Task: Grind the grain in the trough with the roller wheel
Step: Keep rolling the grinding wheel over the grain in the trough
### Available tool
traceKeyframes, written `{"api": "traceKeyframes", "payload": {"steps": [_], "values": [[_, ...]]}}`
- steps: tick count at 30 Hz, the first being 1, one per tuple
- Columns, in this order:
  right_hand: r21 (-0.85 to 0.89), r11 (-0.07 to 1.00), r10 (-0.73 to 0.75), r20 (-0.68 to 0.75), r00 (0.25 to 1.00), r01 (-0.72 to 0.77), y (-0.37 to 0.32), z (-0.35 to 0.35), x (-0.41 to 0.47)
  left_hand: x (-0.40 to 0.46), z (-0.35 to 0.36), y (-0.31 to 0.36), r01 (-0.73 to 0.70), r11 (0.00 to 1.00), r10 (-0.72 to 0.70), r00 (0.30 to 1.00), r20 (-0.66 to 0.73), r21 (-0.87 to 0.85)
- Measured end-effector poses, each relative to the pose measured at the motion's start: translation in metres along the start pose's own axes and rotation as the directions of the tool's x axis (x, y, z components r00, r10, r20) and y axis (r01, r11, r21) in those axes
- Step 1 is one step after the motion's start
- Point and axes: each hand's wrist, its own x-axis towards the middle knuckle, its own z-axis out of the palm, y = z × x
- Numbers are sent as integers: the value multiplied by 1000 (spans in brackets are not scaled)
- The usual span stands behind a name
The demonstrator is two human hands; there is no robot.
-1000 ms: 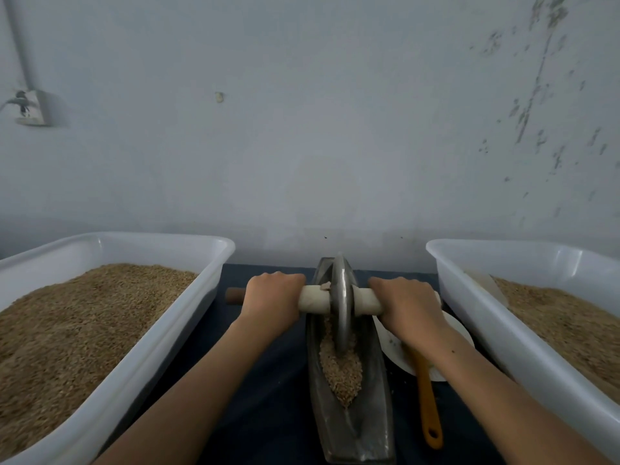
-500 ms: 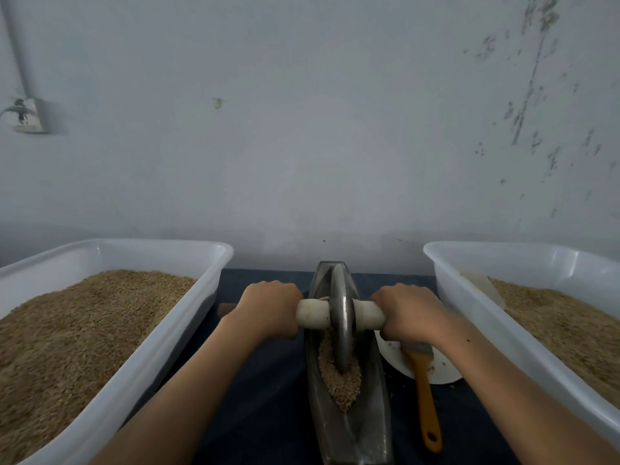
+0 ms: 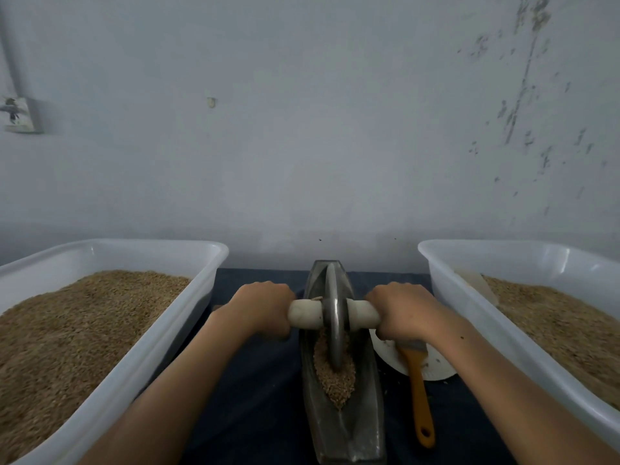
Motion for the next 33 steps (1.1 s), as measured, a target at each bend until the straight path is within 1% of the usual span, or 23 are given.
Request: {"api": "traceKeyframes", "payload": {"steps": [2,4,7,10,11,13,16,19,21,22,24,26,28,31,33], "values": [[23,1000,-7,61,998,5,0,-3,-1,-2,-1,1,-1,1000,1,999,39,-14],[29,1000,2,51,999,-4,1,-2,-1,-2,0,2,1,1000,-1,1000,-2,11],[8,1000,27,-89,996,-26,0,5,2,1,4,4,19,998,-10,991,-133,66],[11,997,79,-238,968,-78,-3,13,4,3,10,5,42,995,-13,950,-310,87],[12,996,89,-280,956,-90,-3,15,5,3,12,6,53,996,-22,937,-348,78],[9,996,92,-320,943,-94,-4,17,5,2,14,6,56,997,-30,928,-370,61],[-5,998,63,-253,965,-67,-2,14,4,2,12,5,32,997,-8,950,-312,72],[13,1000,21,-103,994,-19,1,5,3,1,4,4,17,998,-10,991,-131,55],[22,1000,-10,8,1000,10,2,0,1,-1,0,3,13,1000,-13,1000,9,4],[20,1000,-17,47,999,16,2,-2,0,-1,-1,2,15,1000,-14,998,55,-17],[14,1000,-13,70,997,12,2,-3,-1,-2,-2,2,24,999,-22,997,68,-27],[10,1000,3,32,999,-3,1,-1,1,-2,-1,3,35,999,-35,999,4,0],[6,1000,22,-73,997,-21,0,5,3,-1,2,6,53,997,-47,993,-106,50],[5,998,58,-254,966,-59,-1,14,5,2,8,8,80,993,-52,958,-280,90],[9,997,73,-314,947,-74,-1,18,7,3,11,8,87,993,-55,941,-333,80]]}}
